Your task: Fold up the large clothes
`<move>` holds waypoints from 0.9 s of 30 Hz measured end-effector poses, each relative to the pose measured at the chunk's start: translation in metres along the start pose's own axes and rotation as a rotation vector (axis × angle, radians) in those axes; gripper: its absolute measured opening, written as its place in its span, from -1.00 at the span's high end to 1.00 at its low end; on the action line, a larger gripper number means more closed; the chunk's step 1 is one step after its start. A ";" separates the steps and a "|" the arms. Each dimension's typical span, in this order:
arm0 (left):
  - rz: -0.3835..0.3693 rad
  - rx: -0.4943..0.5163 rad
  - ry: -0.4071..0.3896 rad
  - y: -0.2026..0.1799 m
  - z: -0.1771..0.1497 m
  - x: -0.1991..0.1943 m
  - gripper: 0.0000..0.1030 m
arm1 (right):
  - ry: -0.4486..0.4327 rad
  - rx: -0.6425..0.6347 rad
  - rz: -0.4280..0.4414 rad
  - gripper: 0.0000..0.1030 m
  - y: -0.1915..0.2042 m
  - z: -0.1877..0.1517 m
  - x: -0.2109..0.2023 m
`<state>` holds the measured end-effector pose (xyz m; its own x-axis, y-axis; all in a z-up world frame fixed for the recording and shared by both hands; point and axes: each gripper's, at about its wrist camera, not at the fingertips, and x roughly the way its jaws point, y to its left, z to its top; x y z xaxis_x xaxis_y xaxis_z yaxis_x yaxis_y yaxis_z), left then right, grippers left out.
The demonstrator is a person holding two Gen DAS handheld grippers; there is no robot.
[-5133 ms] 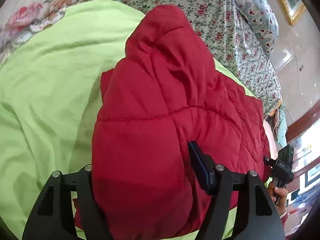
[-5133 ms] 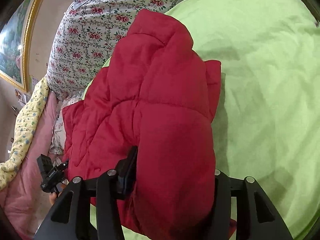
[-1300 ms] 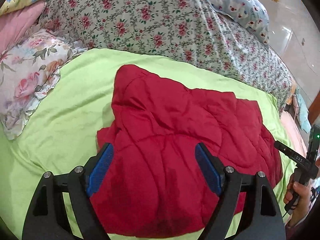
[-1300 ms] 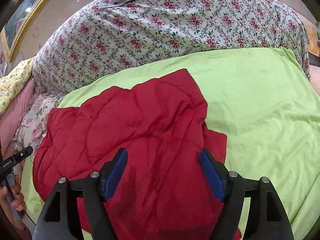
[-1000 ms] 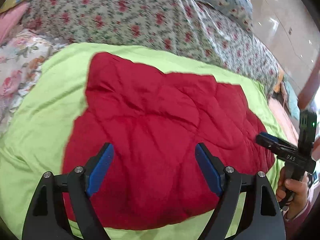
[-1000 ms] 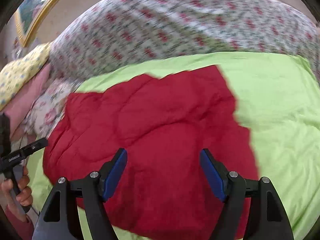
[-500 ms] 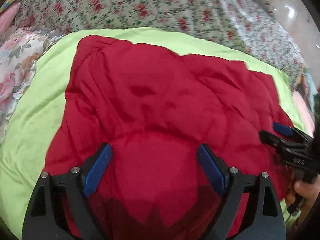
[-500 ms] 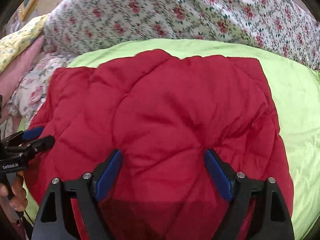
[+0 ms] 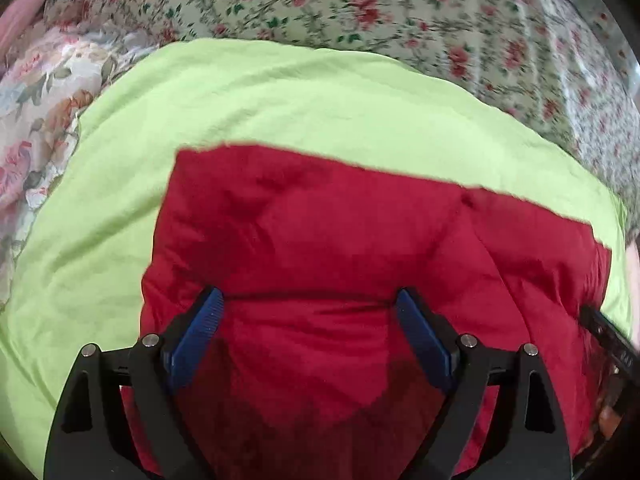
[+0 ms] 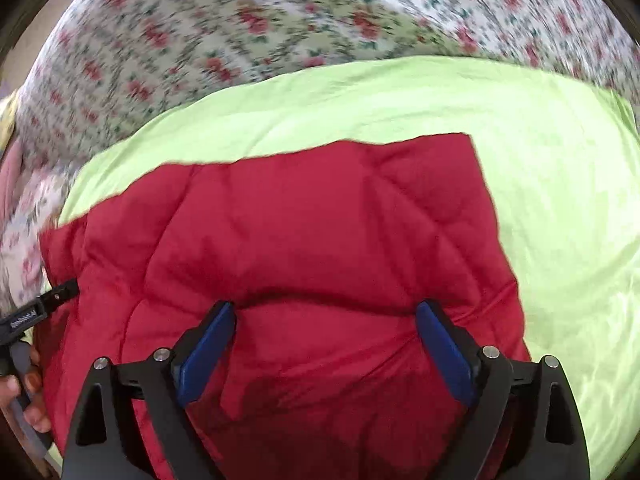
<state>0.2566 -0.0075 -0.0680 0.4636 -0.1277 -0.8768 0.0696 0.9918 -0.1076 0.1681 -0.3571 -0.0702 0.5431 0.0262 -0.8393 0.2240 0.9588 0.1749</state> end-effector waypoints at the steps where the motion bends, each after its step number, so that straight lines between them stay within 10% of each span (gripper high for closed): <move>1: -0.002 -0.009 0.005 0.002 0.003 0.003 -0.77 | -0.002 0.014 0.002 -0.79 -0.003 0.001 0.001; 27: -0.180 0.086 -0.115 0.010 -0.116 -0.115 -0.78 | -0.021 0.062 -0.084 -0.79 -0.013 -0.006 -0.015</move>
<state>0.1016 0.0184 -0.0222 0.5345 -0.3076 -0.7872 0.2331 0.9489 -0.2125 0.1524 -0.3688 -0.0631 0.5372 -0.0601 -0.8413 0.3190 0.9378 0.1367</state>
